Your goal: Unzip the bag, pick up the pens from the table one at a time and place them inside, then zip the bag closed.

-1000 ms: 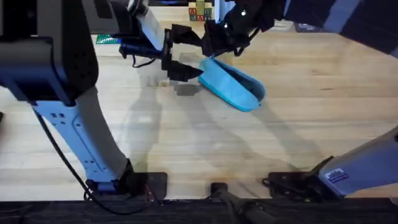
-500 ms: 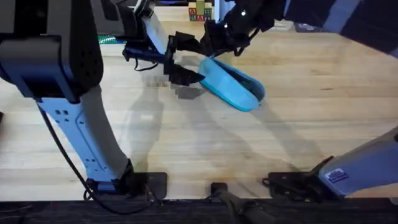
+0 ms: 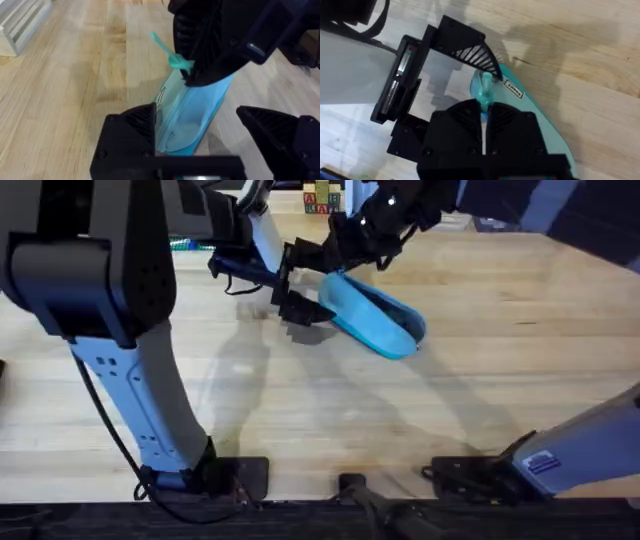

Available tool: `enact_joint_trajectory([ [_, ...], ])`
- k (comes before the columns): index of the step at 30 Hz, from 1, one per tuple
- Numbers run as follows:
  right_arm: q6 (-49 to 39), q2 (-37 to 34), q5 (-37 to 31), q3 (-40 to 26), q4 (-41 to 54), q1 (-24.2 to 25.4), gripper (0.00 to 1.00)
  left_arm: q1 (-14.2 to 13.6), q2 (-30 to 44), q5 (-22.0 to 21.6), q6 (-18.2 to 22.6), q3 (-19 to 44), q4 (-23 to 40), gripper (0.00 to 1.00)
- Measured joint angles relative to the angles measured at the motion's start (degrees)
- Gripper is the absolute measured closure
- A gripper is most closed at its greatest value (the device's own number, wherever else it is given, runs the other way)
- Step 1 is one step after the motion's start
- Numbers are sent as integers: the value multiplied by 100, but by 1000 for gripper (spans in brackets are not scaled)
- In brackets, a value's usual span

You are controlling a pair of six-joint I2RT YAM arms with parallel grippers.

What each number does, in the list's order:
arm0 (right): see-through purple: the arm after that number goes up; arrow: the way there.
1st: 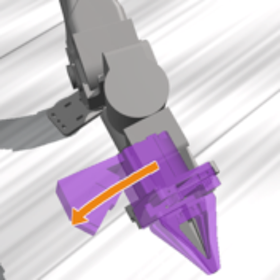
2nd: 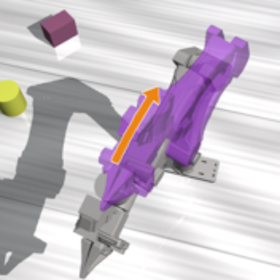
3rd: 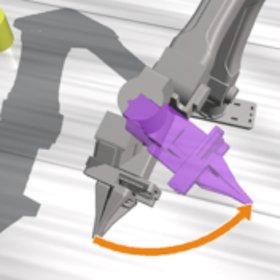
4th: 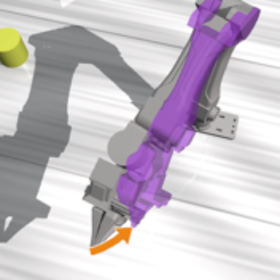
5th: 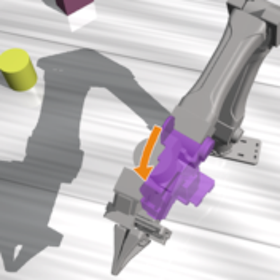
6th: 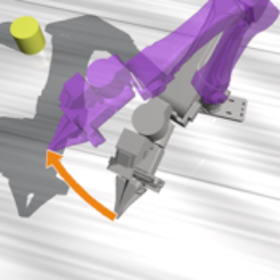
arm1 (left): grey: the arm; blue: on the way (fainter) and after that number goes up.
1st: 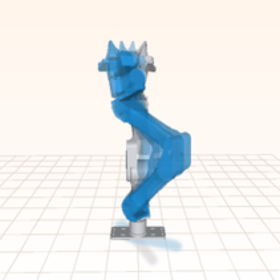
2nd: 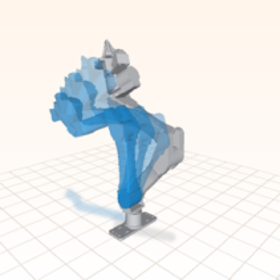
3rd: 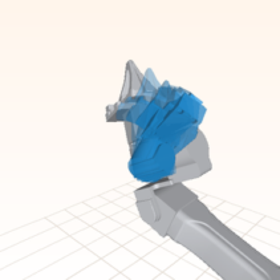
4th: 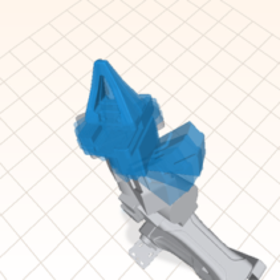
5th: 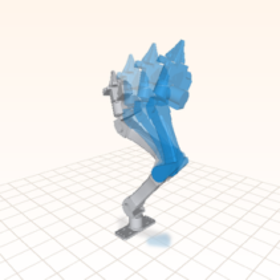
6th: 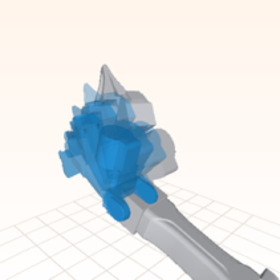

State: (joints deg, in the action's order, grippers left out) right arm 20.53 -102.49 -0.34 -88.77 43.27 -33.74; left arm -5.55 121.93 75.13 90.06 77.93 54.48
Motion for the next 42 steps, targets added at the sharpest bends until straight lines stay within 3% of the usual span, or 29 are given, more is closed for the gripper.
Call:
enact_joint_trajectory([
  [13, 0, 1, 0, 0, -1, 0, 969, 272, 0, 266, 2, 0, 86, 8],
  [36, -2, 0, 0, 0, 0, 0, 969, 270, 0, 463, 0, 0, 122, 7],
  [39, -2, 0, 0, 0, -2, 0, 969, 270, 0, 483, 3, 0, 122, 141],
  [42, 0, 0, 0, 0, 0, 0, 969, 270, 0, 487, 3, 0, 123, 214],
])
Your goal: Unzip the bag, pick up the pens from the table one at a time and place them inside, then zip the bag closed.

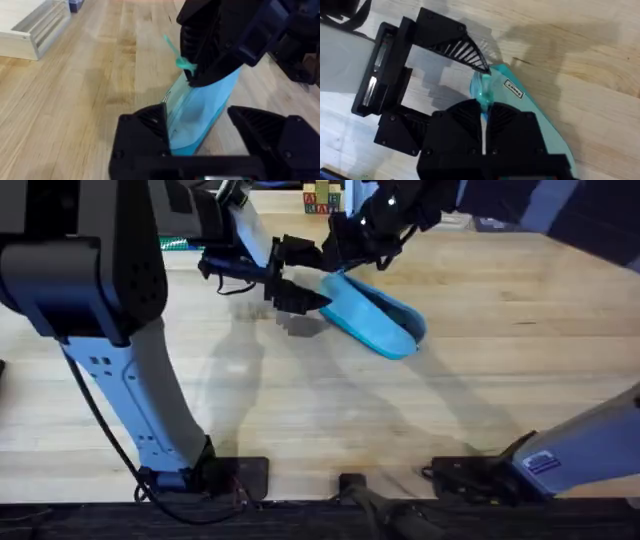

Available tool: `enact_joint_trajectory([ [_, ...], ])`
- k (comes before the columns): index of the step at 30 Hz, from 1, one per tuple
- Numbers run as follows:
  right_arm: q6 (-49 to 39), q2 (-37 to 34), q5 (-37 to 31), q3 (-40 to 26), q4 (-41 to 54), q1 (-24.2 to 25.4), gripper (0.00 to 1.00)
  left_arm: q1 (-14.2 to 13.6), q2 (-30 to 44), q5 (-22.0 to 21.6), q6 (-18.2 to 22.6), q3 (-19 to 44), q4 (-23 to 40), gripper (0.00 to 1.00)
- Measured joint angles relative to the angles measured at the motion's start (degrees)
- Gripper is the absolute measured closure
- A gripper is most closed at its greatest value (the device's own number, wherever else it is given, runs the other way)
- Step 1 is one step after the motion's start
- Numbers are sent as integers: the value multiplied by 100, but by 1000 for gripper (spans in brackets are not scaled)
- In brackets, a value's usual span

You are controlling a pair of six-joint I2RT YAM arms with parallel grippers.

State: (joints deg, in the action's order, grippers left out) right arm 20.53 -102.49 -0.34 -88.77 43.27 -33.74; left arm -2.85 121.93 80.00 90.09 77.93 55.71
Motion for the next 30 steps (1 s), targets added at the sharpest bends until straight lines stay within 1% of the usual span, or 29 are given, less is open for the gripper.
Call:
enact_joint_trajectory([
  [1, 0, 1, 0, 0, -2, 0, 969, 0, 0, 1, -1, 0, 1, 262],
  [2, -1, -1, -1, 0, 0, 0, 969, 0, 0, 5, 0, 0, 3, 339],
  [6, 0, 1, 44, 0, 28, -3, 969, 21, 0, -1, 18, 0, -59, 839],
  [7, 0, -1, 44, 0, 33, -15, 969, 33, 0, -14, 44, 0, -53, 922],
  [8, 0, 0, 43, 0, 33, -27, 969, 35, 0, -24, 32, 0, -37, 948],
  [17, -2, -1, 44, 0, 55, -35, 969, 33, 0, -28, 32, 0, -42, 956],
  [24, -2, 0, 42, 0, 251, -31, 969, 26, 0, -54, 32, 0, -38, 958],
  [30, -11, 1, 92, 0, 352, 66, 969, 15, 0, -52, 32, 0, -40, 959],
])
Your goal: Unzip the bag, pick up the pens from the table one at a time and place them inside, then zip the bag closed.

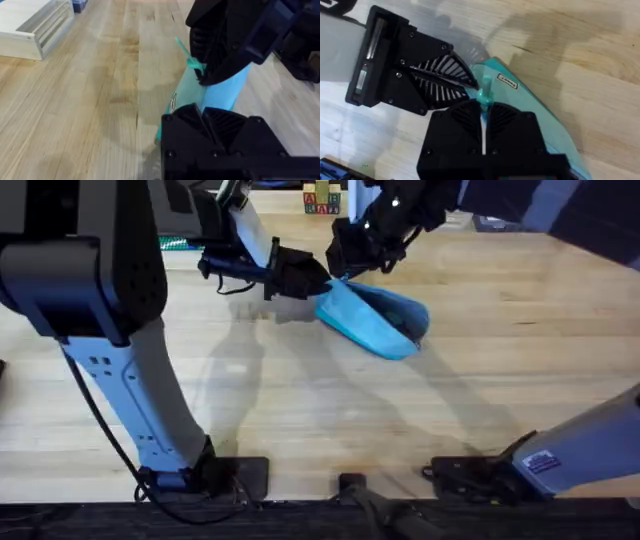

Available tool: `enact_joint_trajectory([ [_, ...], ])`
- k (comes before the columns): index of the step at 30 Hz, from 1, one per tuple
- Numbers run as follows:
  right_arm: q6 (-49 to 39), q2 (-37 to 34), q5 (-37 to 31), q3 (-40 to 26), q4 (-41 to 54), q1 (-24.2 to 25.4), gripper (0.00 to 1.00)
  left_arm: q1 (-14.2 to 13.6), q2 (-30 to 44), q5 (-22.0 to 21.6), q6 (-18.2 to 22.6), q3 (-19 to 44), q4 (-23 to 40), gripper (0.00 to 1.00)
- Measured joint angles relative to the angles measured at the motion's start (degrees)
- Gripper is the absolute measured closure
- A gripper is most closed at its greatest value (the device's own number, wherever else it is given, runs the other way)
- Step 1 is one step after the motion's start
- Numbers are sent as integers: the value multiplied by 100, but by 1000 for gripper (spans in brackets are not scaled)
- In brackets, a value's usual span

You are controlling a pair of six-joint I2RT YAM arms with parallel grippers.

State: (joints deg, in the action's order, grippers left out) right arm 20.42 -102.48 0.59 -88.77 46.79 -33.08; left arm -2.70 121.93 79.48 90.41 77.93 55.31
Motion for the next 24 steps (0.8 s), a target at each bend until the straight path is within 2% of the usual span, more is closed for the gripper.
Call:
enact_joint_trajectory([
  [5, -258, -1, 109, 0, 22, 99, 969, -22, -1, 2, 0, 0, -2, 959],
  [18, -1958, -2, 187, 0, 105, 107, 969, -37, 0, -9, 0, 0, 0, 959],
  [24, -2401, 0, 205, 0, 107, 107, 969, -37, 0, -11, 0, 0, -2, 959],
])
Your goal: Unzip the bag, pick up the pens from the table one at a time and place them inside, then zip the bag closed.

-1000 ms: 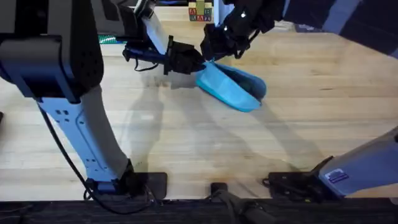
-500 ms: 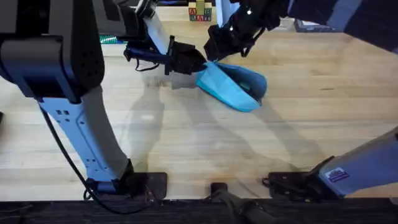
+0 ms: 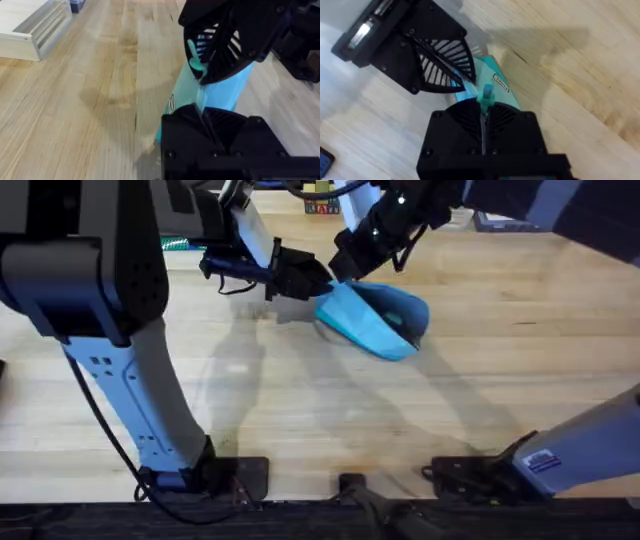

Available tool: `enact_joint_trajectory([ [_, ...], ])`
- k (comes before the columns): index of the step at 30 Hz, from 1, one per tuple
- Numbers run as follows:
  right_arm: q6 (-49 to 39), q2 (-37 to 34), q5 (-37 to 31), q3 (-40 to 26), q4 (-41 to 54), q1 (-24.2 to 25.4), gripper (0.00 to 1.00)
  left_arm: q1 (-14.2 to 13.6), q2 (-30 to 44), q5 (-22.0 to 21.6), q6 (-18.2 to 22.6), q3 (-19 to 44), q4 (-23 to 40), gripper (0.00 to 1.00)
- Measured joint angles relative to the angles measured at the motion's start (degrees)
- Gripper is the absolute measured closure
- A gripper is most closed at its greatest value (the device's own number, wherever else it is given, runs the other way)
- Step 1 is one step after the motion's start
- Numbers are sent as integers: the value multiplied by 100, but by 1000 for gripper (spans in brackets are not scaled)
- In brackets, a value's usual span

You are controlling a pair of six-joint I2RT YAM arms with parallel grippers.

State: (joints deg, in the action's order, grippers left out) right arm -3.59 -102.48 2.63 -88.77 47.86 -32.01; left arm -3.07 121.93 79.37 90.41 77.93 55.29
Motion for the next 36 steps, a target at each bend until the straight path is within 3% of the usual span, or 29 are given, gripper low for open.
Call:
enact_joint_trajectory([
  [13, -382, 415, 13, 0, 252, 0, 969, -63, -2, 408, -4, 0, 48, 959],
  [25, -739, 426, -48, -2, 1136, 67, 969, -105, -2, 235, -9, 0, 77, 959],
  [36, -763, 426, 44, -7, 1979, 614, 969, -125, 0, 126, -11, 0, 79, 959],
])
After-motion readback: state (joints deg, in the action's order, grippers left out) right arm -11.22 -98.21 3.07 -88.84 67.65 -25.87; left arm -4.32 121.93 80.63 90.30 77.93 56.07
